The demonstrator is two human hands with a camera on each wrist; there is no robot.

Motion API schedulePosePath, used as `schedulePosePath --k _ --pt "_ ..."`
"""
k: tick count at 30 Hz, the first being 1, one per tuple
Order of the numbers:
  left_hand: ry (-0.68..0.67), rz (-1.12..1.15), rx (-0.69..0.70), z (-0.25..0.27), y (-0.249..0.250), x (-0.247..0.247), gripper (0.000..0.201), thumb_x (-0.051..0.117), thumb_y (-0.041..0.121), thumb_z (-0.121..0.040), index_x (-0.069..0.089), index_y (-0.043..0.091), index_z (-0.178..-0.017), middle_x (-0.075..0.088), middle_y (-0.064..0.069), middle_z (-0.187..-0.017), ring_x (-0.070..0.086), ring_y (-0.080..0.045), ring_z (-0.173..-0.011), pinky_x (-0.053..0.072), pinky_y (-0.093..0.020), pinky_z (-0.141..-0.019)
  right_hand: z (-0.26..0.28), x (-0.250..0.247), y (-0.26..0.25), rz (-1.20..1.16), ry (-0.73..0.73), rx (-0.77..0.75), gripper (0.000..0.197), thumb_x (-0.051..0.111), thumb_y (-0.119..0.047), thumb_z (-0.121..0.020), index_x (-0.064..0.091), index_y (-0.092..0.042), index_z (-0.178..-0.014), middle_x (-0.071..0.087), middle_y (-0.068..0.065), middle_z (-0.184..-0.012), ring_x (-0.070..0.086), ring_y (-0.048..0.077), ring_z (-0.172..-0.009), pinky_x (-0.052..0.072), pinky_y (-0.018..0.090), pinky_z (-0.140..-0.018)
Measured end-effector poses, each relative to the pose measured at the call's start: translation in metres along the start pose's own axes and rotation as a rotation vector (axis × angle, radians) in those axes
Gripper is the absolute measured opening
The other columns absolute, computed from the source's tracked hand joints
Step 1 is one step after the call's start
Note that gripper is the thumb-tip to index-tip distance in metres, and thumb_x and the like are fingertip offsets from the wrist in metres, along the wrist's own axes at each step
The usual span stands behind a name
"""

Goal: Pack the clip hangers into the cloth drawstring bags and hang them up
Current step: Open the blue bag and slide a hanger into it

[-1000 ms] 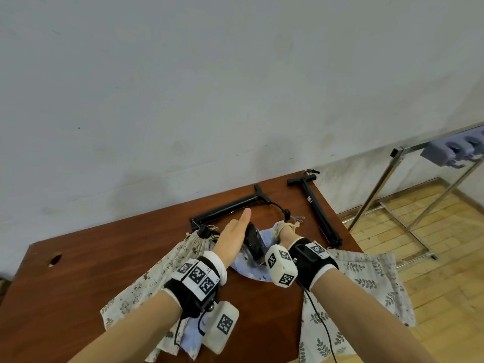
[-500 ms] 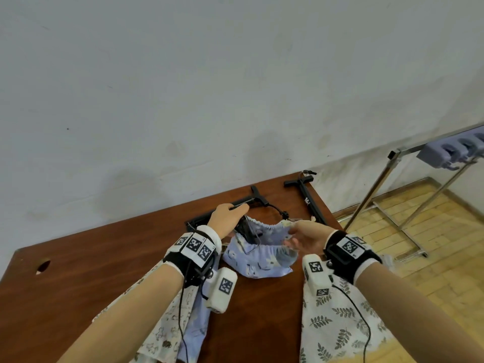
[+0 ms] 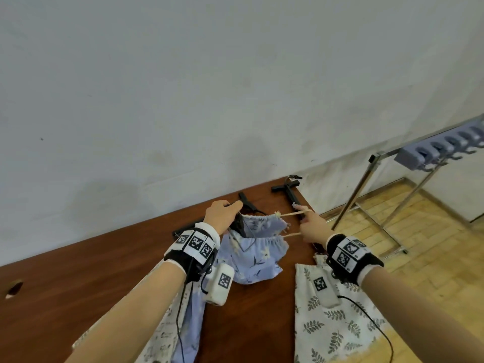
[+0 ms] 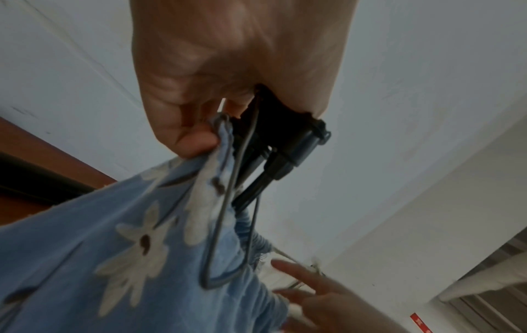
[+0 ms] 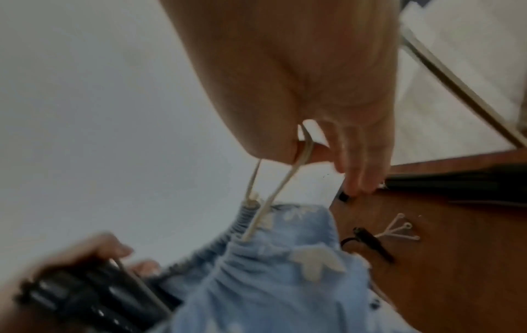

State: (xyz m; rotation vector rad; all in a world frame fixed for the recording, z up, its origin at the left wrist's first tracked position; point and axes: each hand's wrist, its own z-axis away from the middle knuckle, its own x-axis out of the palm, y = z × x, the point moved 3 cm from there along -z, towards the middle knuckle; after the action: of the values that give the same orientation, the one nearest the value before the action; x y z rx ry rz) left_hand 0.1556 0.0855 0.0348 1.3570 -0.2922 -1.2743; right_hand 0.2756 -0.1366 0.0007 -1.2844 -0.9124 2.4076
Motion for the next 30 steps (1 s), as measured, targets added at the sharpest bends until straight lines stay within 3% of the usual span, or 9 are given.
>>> schedulePosePath --k 3,7,12,14,17,20,22,27,30 --pt "0.01 0.011 -0.023 -0.002 0.003 0.002 0.036 0.056 0.038 -0.087 0.042 0.011 -0.067 0.045 -0.005 -0.061 0.043 -0.023 -0.054 0.041 -0.033 -0.057 0.01 -0.014 -0.017 -0.347 0.1 -0.026 0.039 0.035 0.016 -0.083 0.068 -0.001 -0.072 0.07 0.023 -0.084 0.066 0.027 -0.071 0.059 0.033 -0.069" --pt "0.032 0.034 -0.053 -0.009 0.002 -0.004 0.04 0.056 0.039 -0.088 0.04 0.012 -0.065 0.042 -0.005 -0.061 0.04 -0.023 -0.054 0.038 -0.032 -0.056 0.044 -0.044 -0.066 -0.616 0.061 -0.225 0.04 0.026 0.02 -0.075 0.057 0.001 -0.058 0.059 0.009 -0.051 0.047 0.017 -0.044 0.043 0.019 -0.041" --pt "0.047 0.046 -0.089 -0.015 0.0 -0.004 0.041 0.055 0.042 -0.089 0.041 0.013 -0.064 0.049 -0.009 -0.069 0.049 -0.025 -0.063 0.046 -0.033 -0.058 0.068 -0.029 -0.117 -0.42 -0.155 -0.472 0.034 0.043 0.01 -0.085 0.071 -0.005 -0.098 0.069 0.005 -0.078 0.047 0.004 -0.047 0.036 0.014 -0.044" --pt "0.054 0.064 -0.125 -0.015 0.001 -0.003 0.046 0.048 0.052 -0.091 0.049 0.013 -0.067 0.056 -0.01 -0.073 0.056 -0.028 -0.071 0.051 -0.034 -0.065 0.062 -0.006 -0.123 -0.121 -0.184 -0.51 0.035 0.06 -0.011 -0.089 0.063 -0.013 -0.124 0.07 -0.001 -0.109 0.062 -0.007 -0.077 0.047 0.012 -0.07" --pt "-0.01 0.201 -0.201 -0.023 -0.004 -0.001 0.066 0.031 0.064 -0.093 0.063 0.007 -0.097 0.066 -0.02 -0.099 0.065 -0.035 -0.094 0.054 -0.045 -0.087 0.045 0.023 -0.13 0.044 -0.186 -0.563 0.072 0.07 -0.034 -0.086 0.037 -0.019 -0.148 0.056 -0.005 -0.136 0.052 0.007 -0.122 0.042 0.023 -0.101" --pt "-0.18 0.701 -0.328 -0.02 -0.013 0.005 0.061 0.025 0.058 -0.098 0.058 0.009 -0.116 0.065 -0.02 -0.111 0.062 -0.036 -0.105 0.052 -0.048 -0.089 0.031 0.04 -0.146 0.06 -0.159 -0.576 0.059 0.066 -0.036 -0.09 0.046 -0.019 -0.143 0.064 -0.008 -0.108 0.059 0.007 -0.097 0.043 0.011 -0.08" --pt "-0.161 0.819 -0.351 -0.015 -0.018 -0.002 0.04 0.029 0.035 -0.102 0.059 0.008 -0.103 0.065 -0.017 -0.096 0.062 -0.031 -0.089 0.052 -0.04 -0.076 0.021 0.049 -0.155 0.104 -0.169 -0.591 0.046 0.067 -0.037 -0.088 0.064 -0.013 -0.127 0.07 0.004 -0.114 0.064 0.017 -0.104 0.049 0.023 -0.091" --pt "-0.047 0.504 -0.355 -0.015 -0.046 -0.033 0.017 0.052 -0.002 -0.083 0.045 0.003 -0.068 0.036 -0.007 -0.056 0.033 -0.017 -0.044 0.04 -0.026 -0.048 -0.003 0.036 -0.145 -0.042 -0.126 -0.484 0.036 0.072 -0.028 -0.086 0.069 -0.009 -0.116 0.068 0.007 -0.119 0.061 0.015 -0.112 0.045 0.021 -0.091" --pt "-0.029 0.203 -0.311 -0.018 -0.061 -0.042 0.019 0.057 -0.006 -0.083 0.05 0.003 -0.067 0.047 -0.009 -0.058 0.05 -0.016 -0.05 0.054 -0.031 -0.06 -0.01 0.028 -0.134 -0.147 -0.1 -0.426 0.032 0.071 -0.028 -0.086 0.07 -0.008 -0.111 0.069 0.006 -0.113 0.062 0.018 -0.11 0.049 0.022 -0.079"
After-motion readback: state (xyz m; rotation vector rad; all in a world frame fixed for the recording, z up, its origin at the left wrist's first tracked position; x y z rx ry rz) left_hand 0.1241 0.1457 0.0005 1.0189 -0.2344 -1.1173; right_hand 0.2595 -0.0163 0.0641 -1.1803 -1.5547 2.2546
